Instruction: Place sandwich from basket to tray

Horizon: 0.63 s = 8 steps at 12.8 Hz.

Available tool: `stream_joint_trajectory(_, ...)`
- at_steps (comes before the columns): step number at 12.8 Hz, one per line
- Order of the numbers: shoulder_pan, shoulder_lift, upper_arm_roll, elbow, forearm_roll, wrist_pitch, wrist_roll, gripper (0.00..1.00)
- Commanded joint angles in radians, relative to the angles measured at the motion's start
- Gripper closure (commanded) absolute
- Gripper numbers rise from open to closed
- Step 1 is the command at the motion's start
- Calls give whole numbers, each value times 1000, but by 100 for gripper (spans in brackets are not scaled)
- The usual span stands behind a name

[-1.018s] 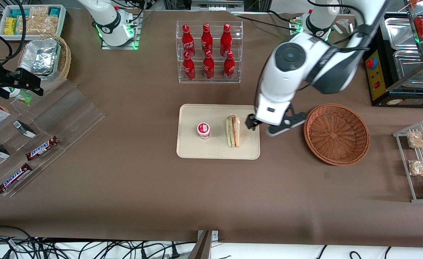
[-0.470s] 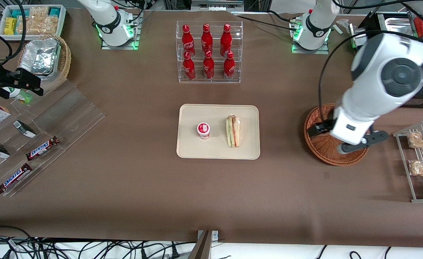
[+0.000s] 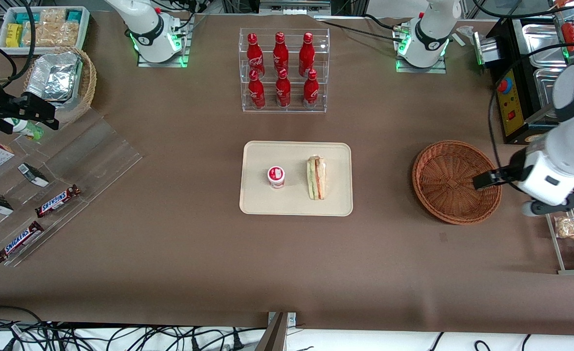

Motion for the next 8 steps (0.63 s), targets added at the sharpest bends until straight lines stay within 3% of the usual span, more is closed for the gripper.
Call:
stream_joint_trajectory(1,-20,0,91,13,-72,-11,134,0)
stream_joint_trajectory(4,-196,-52,362,2,-213,-17,264,0)
stream_joint_trajectory(6,-318,-78,494,-9,-234,-23,274,0)
stream_joint_trajectory(8,-385,-107,562,-42,-259,-23,277,0)
